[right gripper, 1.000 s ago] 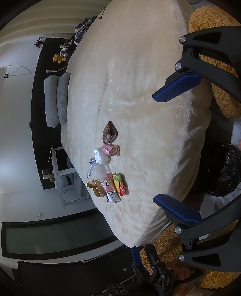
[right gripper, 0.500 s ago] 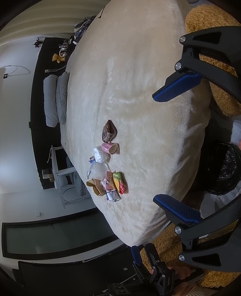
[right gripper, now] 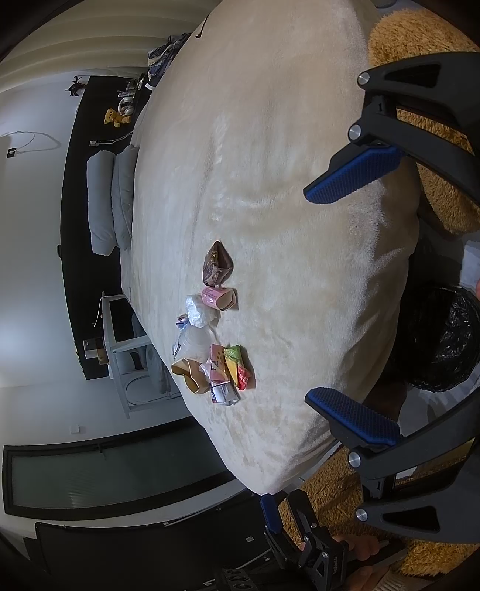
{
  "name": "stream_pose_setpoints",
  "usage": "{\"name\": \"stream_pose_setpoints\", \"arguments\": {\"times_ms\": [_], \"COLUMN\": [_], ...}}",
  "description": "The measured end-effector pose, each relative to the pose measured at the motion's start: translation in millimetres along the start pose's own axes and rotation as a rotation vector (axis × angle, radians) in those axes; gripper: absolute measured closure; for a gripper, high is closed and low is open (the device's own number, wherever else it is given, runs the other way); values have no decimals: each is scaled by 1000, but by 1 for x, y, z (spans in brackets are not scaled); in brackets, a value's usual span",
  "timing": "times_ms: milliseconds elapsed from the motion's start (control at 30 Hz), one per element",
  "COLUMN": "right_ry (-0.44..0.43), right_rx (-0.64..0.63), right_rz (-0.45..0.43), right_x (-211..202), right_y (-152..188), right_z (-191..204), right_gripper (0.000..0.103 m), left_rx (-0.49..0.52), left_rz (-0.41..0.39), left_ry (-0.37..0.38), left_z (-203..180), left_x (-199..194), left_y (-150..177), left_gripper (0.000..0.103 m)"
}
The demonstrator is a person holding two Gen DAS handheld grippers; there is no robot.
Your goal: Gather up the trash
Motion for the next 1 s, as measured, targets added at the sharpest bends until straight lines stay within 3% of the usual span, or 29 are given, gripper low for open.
{"name": "stream_pose_setpoints", "arguments": {"times_ms": [767,1000], "right_ry": [10,-13], "right_rx": [-10,-8], "right_rz": [17,4], "right_x": [6,2], "right_y": [4,3], "right_z": [-2,5], "right_gripper": [4,4], "left_rx": [35,-8], "left_rz": [4,9], "left_ry": [19,-5], "left_z": [-4,4], "left_x": [-2,-3], "left_y": [8,10], "left_gripper": [6,6]}}
Point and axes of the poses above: each gripper's, at about its wrist camera, not at the fingertips, and x roughly the way its jaws point, z to its left, y to its underside, the point moved 9 cm from there along x, roughly the way its jaws point, and after that the axes turned 8 degrees about x, right-handed, at the moved point
